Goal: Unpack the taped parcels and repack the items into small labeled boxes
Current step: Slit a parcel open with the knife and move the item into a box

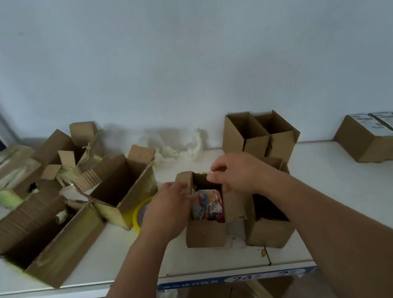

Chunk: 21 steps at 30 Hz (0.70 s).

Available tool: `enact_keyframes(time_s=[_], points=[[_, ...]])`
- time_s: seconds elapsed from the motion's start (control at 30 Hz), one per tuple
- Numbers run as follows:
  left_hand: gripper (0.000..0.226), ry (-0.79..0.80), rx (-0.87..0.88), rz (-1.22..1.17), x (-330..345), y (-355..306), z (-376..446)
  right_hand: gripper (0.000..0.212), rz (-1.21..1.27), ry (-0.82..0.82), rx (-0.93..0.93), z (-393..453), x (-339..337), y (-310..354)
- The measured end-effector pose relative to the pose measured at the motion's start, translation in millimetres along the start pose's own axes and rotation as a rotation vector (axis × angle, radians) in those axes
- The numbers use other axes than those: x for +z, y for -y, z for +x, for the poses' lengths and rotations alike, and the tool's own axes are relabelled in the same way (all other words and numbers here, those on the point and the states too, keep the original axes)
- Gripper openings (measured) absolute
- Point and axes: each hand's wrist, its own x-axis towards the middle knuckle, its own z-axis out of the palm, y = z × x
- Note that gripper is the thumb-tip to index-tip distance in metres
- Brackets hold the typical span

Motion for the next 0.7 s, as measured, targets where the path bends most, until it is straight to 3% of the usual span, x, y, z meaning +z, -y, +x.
enact_keyframes(time_s=[0.13,0.27,0.47,0.7], points=[[0.028,0.062,-0.020,0.091,1.9,5.0,3.2,0.032,-0.213,0.134,0.098,28.4,22.2,-4.3],[0.034,0.101,-0.012,0.138,0.7,2.3,2.0,0.038,-0.289,0.164,0.120,39.3,36.2,-6.7],[0.034,0.090,-0.115,-0.056,5.2,6.2,3.0,0.034,-0.396,0.252,0.150,45.4,40.8,-1.8],[0.046,0.100,-0.230,-0.235,7.4,7.3,4.1,0.037,-0.386,0.195,0.177,46.8,45.8,-11.5]])
